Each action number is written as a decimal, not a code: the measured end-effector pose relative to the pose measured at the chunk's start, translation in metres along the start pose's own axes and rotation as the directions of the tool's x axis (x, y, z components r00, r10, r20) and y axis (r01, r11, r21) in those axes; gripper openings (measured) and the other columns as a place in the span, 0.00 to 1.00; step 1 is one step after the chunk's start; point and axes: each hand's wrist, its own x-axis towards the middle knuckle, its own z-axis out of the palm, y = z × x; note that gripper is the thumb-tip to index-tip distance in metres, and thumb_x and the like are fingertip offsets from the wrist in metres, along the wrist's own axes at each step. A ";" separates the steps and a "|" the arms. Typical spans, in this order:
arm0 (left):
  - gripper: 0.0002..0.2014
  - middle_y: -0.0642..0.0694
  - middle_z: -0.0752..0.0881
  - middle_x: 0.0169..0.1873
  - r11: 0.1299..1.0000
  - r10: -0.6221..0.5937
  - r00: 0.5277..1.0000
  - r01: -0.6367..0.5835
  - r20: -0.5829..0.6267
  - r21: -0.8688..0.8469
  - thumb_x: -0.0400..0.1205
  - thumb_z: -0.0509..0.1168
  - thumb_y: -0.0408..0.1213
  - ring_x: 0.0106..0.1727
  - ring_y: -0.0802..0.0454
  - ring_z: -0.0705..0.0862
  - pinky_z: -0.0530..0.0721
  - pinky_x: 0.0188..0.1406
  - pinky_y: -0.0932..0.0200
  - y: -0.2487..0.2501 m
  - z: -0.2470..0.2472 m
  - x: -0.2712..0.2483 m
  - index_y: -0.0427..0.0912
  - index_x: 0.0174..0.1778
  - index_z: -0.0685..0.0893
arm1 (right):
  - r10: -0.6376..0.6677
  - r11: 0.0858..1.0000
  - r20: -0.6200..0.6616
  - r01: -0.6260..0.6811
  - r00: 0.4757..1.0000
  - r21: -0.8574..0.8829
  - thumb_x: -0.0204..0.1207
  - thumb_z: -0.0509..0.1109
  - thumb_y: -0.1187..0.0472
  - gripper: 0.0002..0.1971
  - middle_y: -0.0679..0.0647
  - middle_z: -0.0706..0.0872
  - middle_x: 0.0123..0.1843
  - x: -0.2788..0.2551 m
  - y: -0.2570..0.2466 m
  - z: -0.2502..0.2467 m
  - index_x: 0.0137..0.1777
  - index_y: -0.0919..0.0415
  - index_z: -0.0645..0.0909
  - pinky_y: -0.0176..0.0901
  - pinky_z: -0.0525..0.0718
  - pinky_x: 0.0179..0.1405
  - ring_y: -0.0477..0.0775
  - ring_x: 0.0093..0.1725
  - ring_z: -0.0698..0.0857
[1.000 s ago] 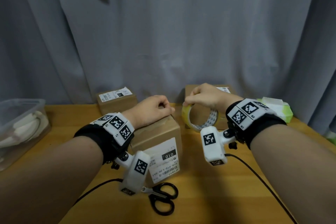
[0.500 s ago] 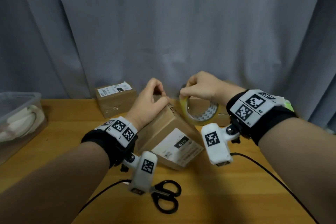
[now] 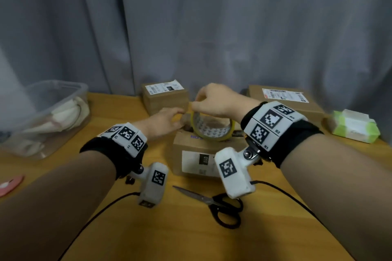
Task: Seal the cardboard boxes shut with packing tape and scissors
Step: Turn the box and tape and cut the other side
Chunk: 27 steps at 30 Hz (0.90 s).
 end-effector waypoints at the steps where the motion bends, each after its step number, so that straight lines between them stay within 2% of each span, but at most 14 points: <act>1: 0.29 0.41 0.72 0.73 0.997 -0.031 0.999 0.033 -0.029 0.075 0.82 0.59 0.57 0.73 0.45 0.72 0.69 0.74 0.50 -0.001 0.001 -0.001 0.45 0.76 0.70 | -0.012 1.000 0.004 0.012 1.000 0.009 0.75 0.69 0.47 0.16 0.51 0.84 0.50 0.001 -0.002 0.001 0.55 0.57 0.85 0.41 0.76 0.46 0.52 0.52 0.80; 3: 0.25 0.40 0.75 0.70 0.981 0.002 0.985 0.031 -0.170 0.189 0.83 0.62 0.50 0.71 0.44 0.74 0.71 0.70 0.55 0.011 0.004 -0.007 0.41 0.73 0.74 | -0.006 0.998 0.000 0.006 1.000 0.059 0.74 0.71 0.47 0.12 0.48 0.83 0.49 0.003 0.002 0.000 0.52 0.52 0.87 0.40 0.77 0.50 0.49 0.53 0.80; 5: 0.16 0.42 0.83 0.61 0.968 0.115 0.955 -0.046 -0.275 0.245 0.84 0.62 0.43 0.62 0.45 0.80 0.76 0.61 0.56 0.025 0.007 -0.016 0.40 0.63 0.82 | 0.002 0.994 -0.017 0.000 1.000 0.108 0.74 0.72 0.48 0.10 0.47 0.86 0.49 0.000 0.009 0.002 0.50 0.50 0.88 0.40 0.78 0.55 0.48 0.55 0.82; 7: 0.16 0.41 0.88 0.52 0.965 0.144 0.967 -0.090 -0.212 0.247 0.85 0.59 0.45 0.55 0.44 0.84 0.81 0.53 0.52 0.032 0.008 -0.027 0.37 0.56 0.86 | -0.004 0.989 -0.053 0.012 0.999 0.147 0.75 0.70 0.48 0.10 0.47 0.89 0.52 -0.002 0.015 0.007 0.49 0.50 0.89 0.40 0.79 0.56 0.47 0.55 0.83; 8: 0.20 0.41 0.87 0.57 0.965 0.116 0.985 -0.082 -0.126 0.247 0.85 0.57 0.49 0.58 0.43 0.83 0.80 0.56 0.51 0.032 0.008 -0.033 0.38 0.61 0.84 | -0.013 0.987 -0.072 0.024 0.997 0.157 0.76 0.68 0.48 0.11 0.47 0.89 0.52 -0.003 0.017 0.010 0.50 0.51 0.89 0.40 0.78 0.55 0.48 0.56 0.83; 10: 0.39 0.41 0.69 0.77 0.945 0.043 0.996 -0.068 0.083 0.321 0.80 0.52 0.65 0.77 0.45 0.69 0.69 0.74 0.51 0.032 0.012 -0.039 0.39 0.80 0.65 | -0.011 0.983 -0.133 0.035 0.991 0.180 0.78 0.65 0.48 0.12 0.48 0.87 0.49 -0.004 0.019 0.013 0.49 0.53 0.86 0.40 0.75 0.49 0.52 0.55 0.83; 12: 0.58 0.40 0.48 0.83 0.870 -0.011 0.984 -0.078 0.176 0.487 0.66 0.45 0.77 0.84 0.45 0.49 0.51 0.82 0.48 0.034 0.018 -0.035 0.37 0.84 0.45 | 0.038 0.976 -0.248 0.017 0.968 0.216 0.78 0.67 0.48 0.11 0.50 0.84 0.45 -0.005 0.020 0.014 0.47 0.55 0.82 0.39 0.71 0.44 0.53 0.52 0.82; 13: 0.62 0.40 0.44 0.83 0.828 -0.027 0.985 -0.073 0.170 0.556 0.62 0.44 0.80 0.84 0.45 0.44 0.46 0.83 0.46 0.036 0.020 -0.032 0.37 0.83 0.42 | 0.076 0.975 -0.299 -0.008 0.951 0.224 0.77 0.68 0.47 0.13 0.50 0.82 0.45 -0.007 0.020 0.014 0.48 0.57 0.80 0.39 0.70 0.43 0.53 0.51 0.81; 17: 0.58 0.43 0.43 0.84 0.780 0.003 0.994 -0.071 0.109 0.622 0.69 0.52 0.77 0.84 0.46 0.42 0.43 0.82 0.45 0.037 0.025 -0.019 0.40 0.84 0.40 | 0.275 0.939 -0.241 -0.206 0.931 0.276 0.73 0.67 0.35 0.31 0.57 0.83 0.57 -0.012 0.018 0.016 0.63 0.62 0.77 0.43 0.74 0.46 0.60 0.59 0.82; 19: 0.56 0.44 0.43 0.84 0.776 0.010 0.995 -0.071 0.100 0.627 0.71 0.52 0.76 0.84 0.48 0.44 0.43 0.82 0.45 0.035 0.026 -0.020 0.41 0.84 0.40 | 0.267 0.936 -0.214 -0.201 0.940 0.288 0.71 0.70 0.36 0.25 0.53 0.84 0.48 -0.007 0.016 0.012 0.52 0.59 0.79 0.43 0.75 0.44 0.60 0.55 0.83; 21: 0.55 0.45 0.42 0.84 0.780 -0.001 0.995 -0.064 0.103 0.623 0.72 0.51 0.76 0.84 0.50 0.45 0.43 0.82 0.44 0.034 0.027 -0.024 0.41 0.84 0.40 | 0.204 0.965 -0.197 -0.163 0.959 0.205 0.68 0.73 0.41 0.18 0.50 0.80 0.37 -0.004 0.013 0.000 0.41 0.56 0.78 0.43 0.73 0.39 0.59 0.48 0.81; 24: 0.56 0.46 0.42 0.84 0.775 -0.029 0.994 -0.043 0.104 0.630 0.71 0.50 0.77 0.84 0.52 0.45 0.43 0.82 0.43 0.034 0.027 -0.025 0.41 0.83 0.39 | 0.166 0.977 -0.113 -0.178 0.980 -0.115 0.66 0.74 0.44 0.15 0.52 0.79 0.34 -0.011 0.024 -0.024 0.38 0.56 0.81 0.41 0.72 0.35 0.60 0.44 0.81; 26: 0.56 0.46 0.41 0.84 0.762 -0.045 0.992 -0.041 0.115 0.646 0.70 0.49 0.77 0.84 0.51 0.45 0.43 0.82 0.42 0.037 0.029 -0.025 0.41 0.83 0.38 | 0.198 0.942 -0.035 -0.200 0.980 -0.270 0.66 0.74 0.43 0.16 0.53 0.82 0.35 -0.021 0.041 -0.032 0.42 0.57 0.84 0.41 0.75 0.35 0.61 0.47 0.84; 27: 0.56 0.46 0.41 0.84 0.754 -0.052 0.992 -0.038 0.116 0.656 0.71 0.50 0.77 0.84 0.51 0.45 0.43 0.82 0.43 0.039 0.030 -0.025 0.41 0.83 0.38 | 0.192 0.928 -0.022 -0.189 0.981 -0.322 0.68 0.73 0.41 0.19 0.53 0.85 0.41 -0.024 0.050 -0.032 0.49 0.56 0.86 0.44 0.78 0.40 0.62 0.52 0.84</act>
